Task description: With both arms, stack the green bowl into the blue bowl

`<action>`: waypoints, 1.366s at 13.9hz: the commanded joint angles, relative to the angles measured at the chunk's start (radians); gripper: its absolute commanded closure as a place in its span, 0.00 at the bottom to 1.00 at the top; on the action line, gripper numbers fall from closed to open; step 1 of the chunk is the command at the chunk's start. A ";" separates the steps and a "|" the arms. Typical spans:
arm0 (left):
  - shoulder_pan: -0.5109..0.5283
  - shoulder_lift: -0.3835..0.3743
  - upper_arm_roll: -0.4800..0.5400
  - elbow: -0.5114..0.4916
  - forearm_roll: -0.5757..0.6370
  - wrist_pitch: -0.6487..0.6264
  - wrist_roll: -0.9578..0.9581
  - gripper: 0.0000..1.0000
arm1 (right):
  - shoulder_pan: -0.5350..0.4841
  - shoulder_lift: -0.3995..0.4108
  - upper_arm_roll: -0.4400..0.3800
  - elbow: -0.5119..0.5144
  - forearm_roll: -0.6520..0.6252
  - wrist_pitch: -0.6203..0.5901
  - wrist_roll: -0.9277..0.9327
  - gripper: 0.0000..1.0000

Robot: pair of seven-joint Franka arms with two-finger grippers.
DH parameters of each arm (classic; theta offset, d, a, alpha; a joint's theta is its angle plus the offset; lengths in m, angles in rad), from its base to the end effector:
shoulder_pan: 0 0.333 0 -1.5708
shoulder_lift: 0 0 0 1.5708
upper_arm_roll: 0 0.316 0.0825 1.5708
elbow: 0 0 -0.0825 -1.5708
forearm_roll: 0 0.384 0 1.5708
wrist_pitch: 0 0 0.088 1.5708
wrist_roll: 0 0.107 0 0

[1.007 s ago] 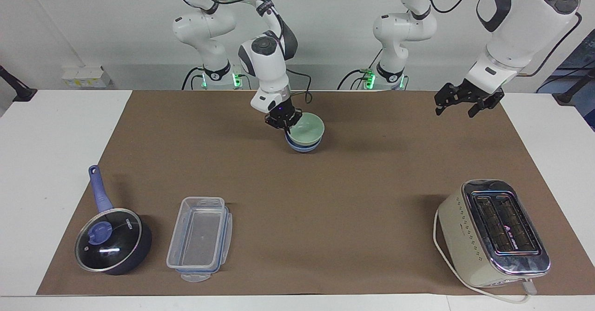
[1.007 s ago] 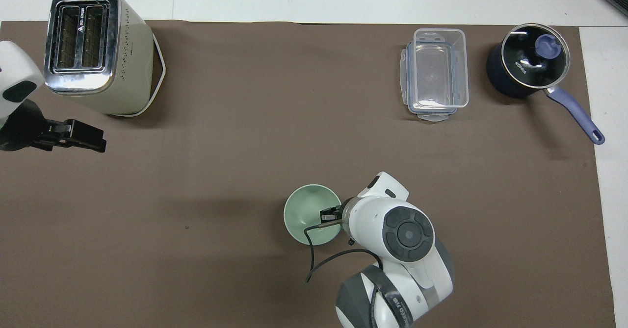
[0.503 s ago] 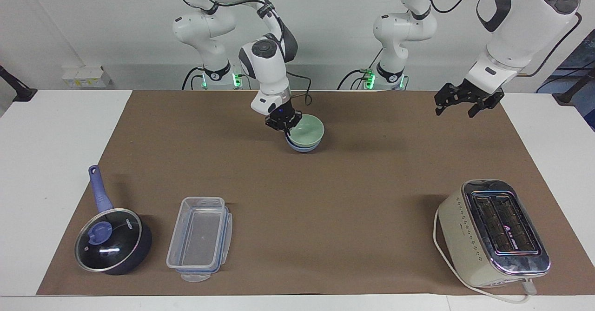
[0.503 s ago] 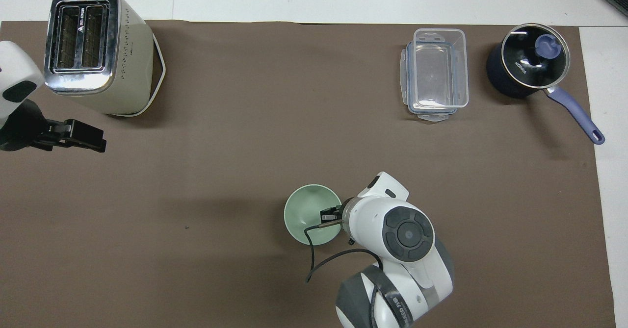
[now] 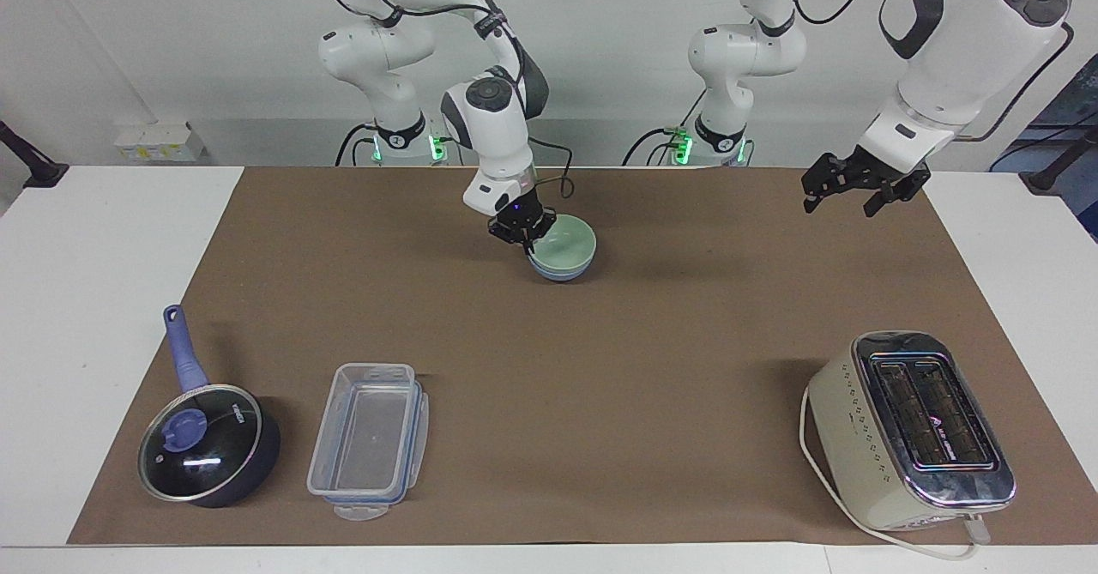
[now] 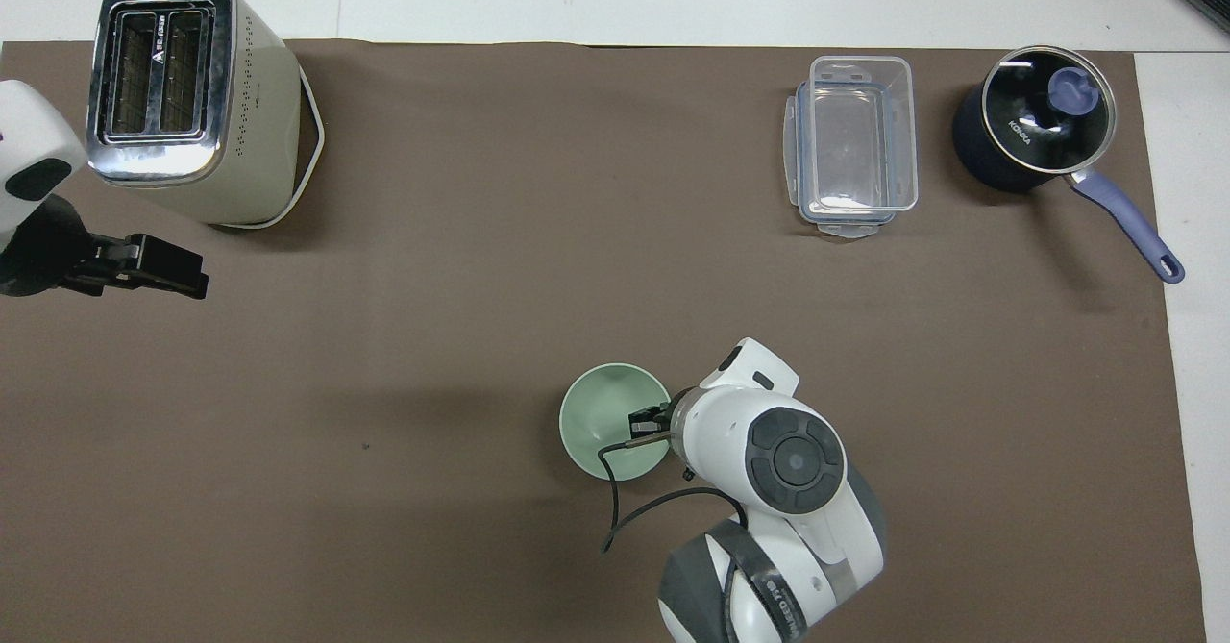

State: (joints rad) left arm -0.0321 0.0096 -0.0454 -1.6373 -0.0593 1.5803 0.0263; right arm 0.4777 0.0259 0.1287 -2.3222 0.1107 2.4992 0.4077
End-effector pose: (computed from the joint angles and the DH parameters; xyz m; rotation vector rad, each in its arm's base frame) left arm 0.5532 -0.0492 0.5888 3.0779 -0.1560 -0.1050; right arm 0.4321 0.2988 0.3438 -2.9934 -0.1719 -0.1427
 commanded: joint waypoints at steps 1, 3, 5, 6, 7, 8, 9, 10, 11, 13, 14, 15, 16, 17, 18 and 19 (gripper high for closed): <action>0.004 0.006 -0.007 0.017 0.019 -0.019 -0.016 0.00 | -0.008 -0.006 -0.001 0.000 -0.023 0.009 0.017 0.19; 0.004 0.006 -0.007 0.017 0.019 -0.020 -0.016 0.00 | -0.016 -0.018 -0.003 0.039 -0.023 -0.069 0.051 0.08; 0.004 0.006 -0.007 0.017 0.019 -0.020 -0.016 0.00 | -0.046 -0.043 -0.006 0.113 -0.023 -0.172 0.072 0.00; 0.004 0.006 -0.007 0.019 0.019 -0.020 -0.016 0.00 | -0.083 -0.063 -0.006 0.147 -0.025 -0.227 0.066 0.00; 0.004 0.006 -0.007 0.017 0.019 -0.020 -0.016 0.00 | -0.120 -0.087 -0.006 0.170 -0.028 -0.270 0.059 0.00; 0.004 0.006 -0.007 0.017 0.019 -0.020 -0.014 0.00 | -0.160 -0.112 -0.007 0.187 -0.028 -0.304 0.053 0.00; 0.004 0.006 -0.007 0.017 0.019 -0.020 -0.016 0.00 | -0.203 -0.138 -0.007 0.199 -0.029 -0.333 0.037 0.00; 0.004 0.006 -0.007 0.017 0.019 -0.020 -0.016 0.00 | -0.250 -0.156 -0.007 0.220 -0.029 -0.362 0.011 0.00; 0.004 0.006 -0.007 0.017 0.019 -0.020 -0.016 0.00 | -0.304 -0.162 -0.007 0.259 -0.029 -0.408 -0.022 0.00; 0.004 0.006 -0.007 0.017 0.019 -0.020 -0.016 0.00 | -0.399 -0.147 -0.006 0.375 -0.042 -0.518 -0.093 0.00; 0.004 0.006 -0.007 0.019 0.019 -0.020 -0.016 0.00 | -0.442 -0.135 -0.006 0.423 -0.061 -0.552 -0.118 0.00; 0.004 0.006 -0.007 0.019 0.019 -0.020 -0.016 0.00 | -0.474 -0.126 -0.004 0.469 -0.098 -0.584 -0.134 0.00; 0.004 0.006 -0.007 0.017 0.019 -0.020 -0.016 0.00 | -0.493 -0.112 -0.003 0.521 -0.136 -0.624 -0.151 0.00; 0.004 0.006 -0.007 0.019 0.019 -0.020 -0.014 0.00 | -0.501 -0.091 -0.003 0.584 -0.167 -0.673 -0.167 0.00; 0.004 0.006 -0.007 0.017 0.019 -0.020 -0.016 0.00 | -0.504 -0.066 -0.003 0.660 -0.177 -0.748 -0.170 0.00; 0.004 0.006 -0.007 0.019 0.019 -0.020 -0.016 0.00 | -0.505 -0.020 -0.006 0.749 -0.178 -0.842 -0.170 0.00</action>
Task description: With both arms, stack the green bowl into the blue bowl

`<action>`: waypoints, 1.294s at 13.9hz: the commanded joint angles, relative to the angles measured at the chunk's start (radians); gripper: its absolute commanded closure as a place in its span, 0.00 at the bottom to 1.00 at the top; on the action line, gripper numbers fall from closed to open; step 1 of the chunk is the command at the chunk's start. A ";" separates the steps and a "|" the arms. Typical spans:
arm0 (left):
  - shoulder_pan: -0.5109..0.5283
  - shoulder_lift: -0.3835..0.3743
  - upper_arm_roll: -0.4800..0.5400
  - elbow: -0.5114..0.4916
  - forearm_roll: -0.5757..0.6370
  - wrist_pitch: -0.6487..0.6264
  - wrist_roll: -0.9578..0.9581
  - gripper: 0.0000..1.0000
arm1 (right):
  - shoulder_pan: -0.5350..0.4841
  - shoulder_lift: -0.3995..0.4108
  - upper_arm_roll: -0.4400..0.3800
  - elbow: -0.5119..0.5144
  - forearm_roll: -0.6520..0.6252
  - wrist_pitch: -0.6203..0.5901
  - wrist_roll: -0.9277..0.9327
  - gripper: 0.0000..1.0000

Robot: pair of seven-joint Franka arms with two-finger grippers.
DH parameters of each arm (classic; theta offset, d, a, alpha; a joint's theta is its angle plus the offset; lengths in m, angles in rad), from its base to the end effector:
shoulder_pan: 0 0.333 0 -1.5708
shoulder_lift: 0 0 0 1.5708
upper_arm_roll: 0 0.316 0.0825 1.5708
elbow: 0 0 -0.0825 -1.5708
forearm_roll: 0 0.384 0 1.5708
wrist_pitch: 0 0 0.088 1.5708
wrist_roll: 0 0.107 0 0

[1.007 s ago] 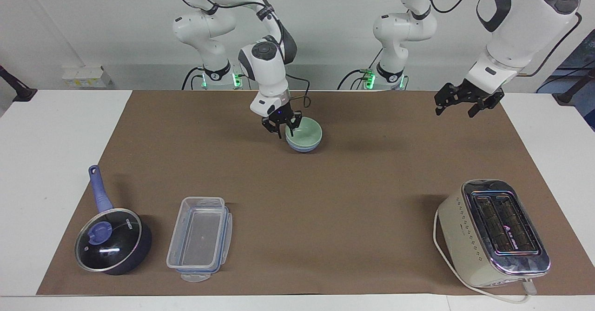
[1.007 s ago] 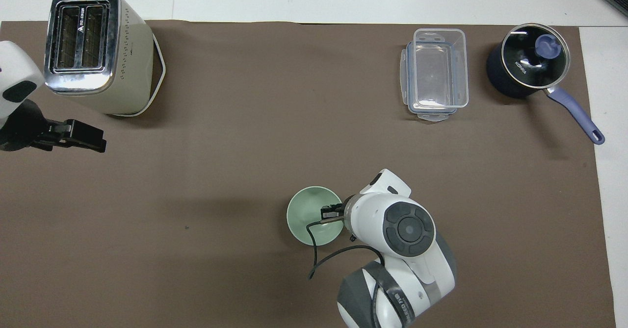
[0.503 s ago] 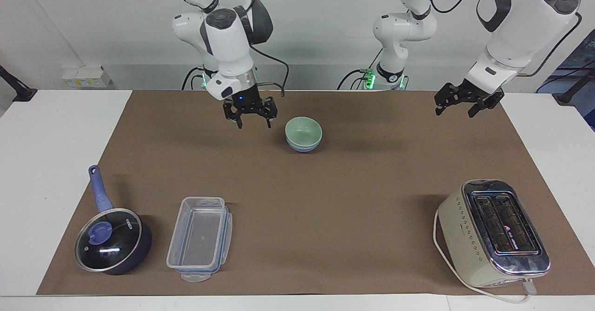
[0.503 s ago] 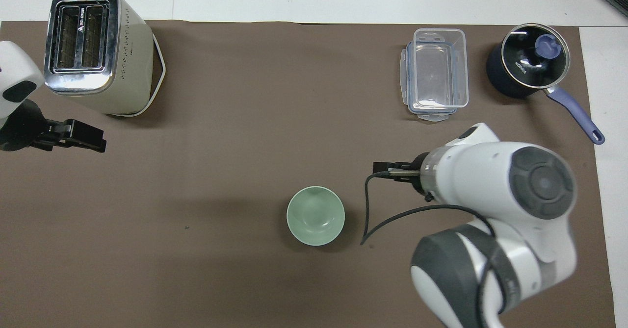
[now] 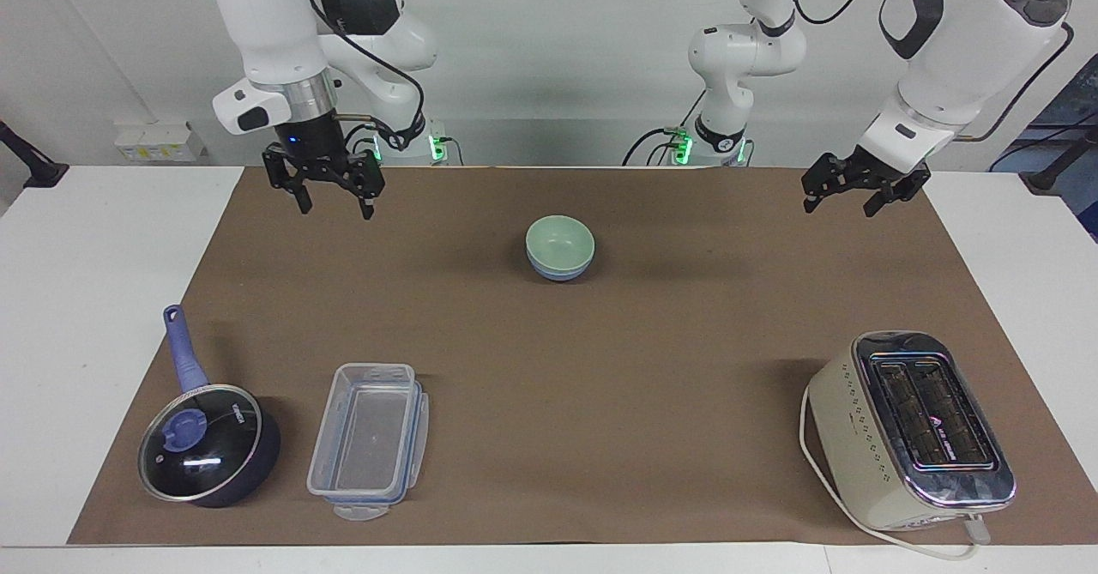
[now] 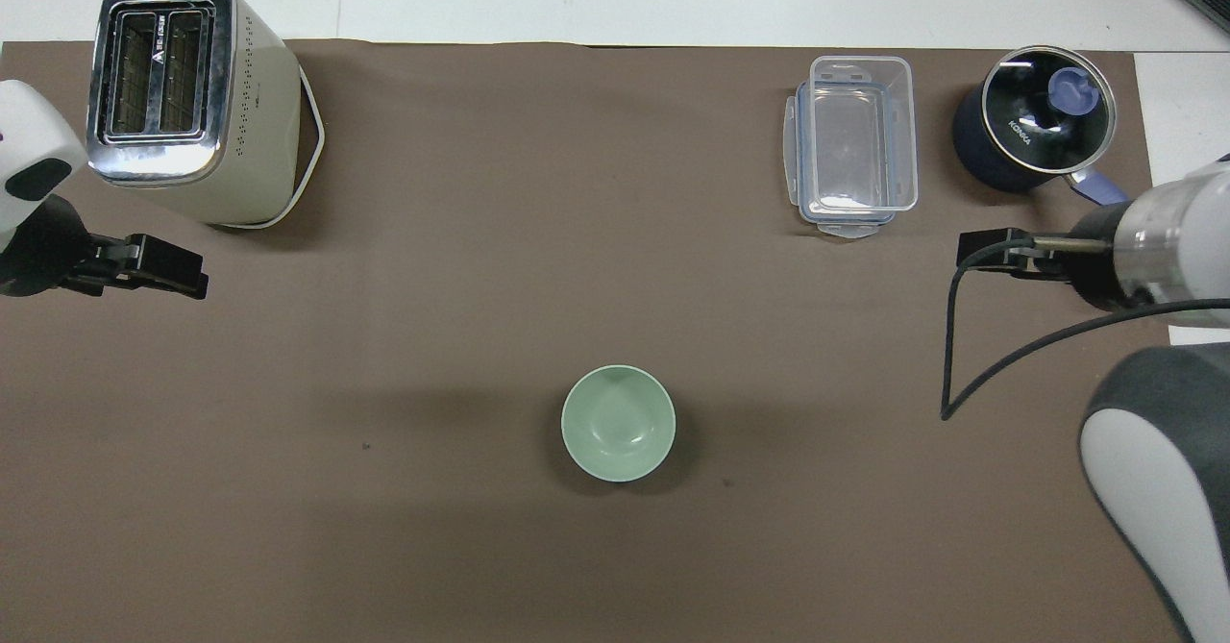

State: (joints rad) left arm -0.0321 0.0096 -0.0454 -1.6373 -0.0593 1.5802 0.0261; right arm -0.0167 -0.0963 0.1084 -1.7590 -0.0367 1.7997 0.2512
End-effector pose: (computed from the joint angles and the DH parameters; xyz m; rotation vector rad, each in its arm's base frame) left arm 0.5532 -0.0492 0.5888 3.0779 -0.1557 -0.1051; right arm 0.5414 0.0493 0.6082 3.1019 -0.2384 0.2218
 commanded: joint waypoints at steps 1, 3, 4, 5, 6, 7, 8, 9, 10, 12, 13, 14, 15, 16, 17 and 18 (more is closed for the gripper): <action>0.004 0.006 -0.007 0.019 0.019 -0.020 -0.015 0.00 | -0.020 0.146 0.014 0.281 -0.035 -0.228 -0.012 0.00; 0.004 0.006 -0.007 0.019 0.019 -0.020 -0.015 0.00 | -0.023 0.176 0.013 0.367 -0.037 -0.310 -0.012 0.00; 0.004 0.006 -0.007 0.017 0.019 -0.020 -0.015 0.00 | -0.023 0.170 0.011 0.365 -0.034 -0.312 -0.012 0.00; 0.004 0.006 -0.007 0.017 0.019 -0.020 -0.015 0.00 | -0.023 0.159 0.007 0.362 -0.031 -0.316 -0.012 0.00; 0.004 0.006 -0.007 0.019 0.019 -0.020 -0.014 0.00 | -0.031 0.142 -0.004 0.339 -0.016 -0.324 -0.015 0.00; 0.004 0.006 -0.007 0.017 0.019 -0.020 -0.015 0.00 | -0.035 0.126 -0.004 0.308 -0.012 -0.318 -0.015 0.00; 0.004 0.006 -0.007 0.017 0.019 -0.020 -0.015 0.00 | -0.035 0.115 -0.004 0.284 -0.012 -0.312 -0.015 0.00; 0.004 0.006 -0.007 0.019 0.019 -0.020 -0.015 0.00 | -0.037 0.112 -0.006 0.277 -0.011 -0.309 -0.015 0.00; 0.004 0.006 -0.007 0.017 0.019 -0.020 -0.015 0.00 | -0.037 0.104 -0.007 0.263 0.004 -0.306 -0.012 0.00; 0.004 0.006 -0.007 0.017 0.019 -0.020 -0.015 0.00 | -0.051 0.095 -0.009 0.248 0.046 -0.281 -0.016 0.00; 0.004 0.006 -0.007 0.017 0.019 -0.020 -0.015 0.00 | -0.051 0.092 -0.009 0.243 0.047 -0.286 -0.015 0.00; 0.004 0.006 -0.007 0.017 0.019 -0.020 -0.015 0.00 | -0.051 0.078 -0.009 0.225 0.046 -0.280 -0.016 0.00; 0.004 0.006 -0.007 0.017 0.019 -0.020 -0.015 0.00 | -0.051 0.060 -0.009 0.195 0.046 -0.275 -0.018 0.00; 0.004 0.006 -0.007 0.019 0.019 -0.020 -0.015 0.00 | -0.051 0.046 -0.009 0.173 0.046 -0.272 -0.026 0.00; 0.004 0.006 -0.007 0.017 0.019 -0.020 -0.015 0.00 | -0.051 0.044 -0.009 0.167 0.043 -0.260 -0.041 0.00; 0.004 0.006 -0.007 0.017 0.019 -0.020 -0.015 0.00 | -0.051 0.044 -0.009 0.167 0.037 -0.252 -0.056 0.00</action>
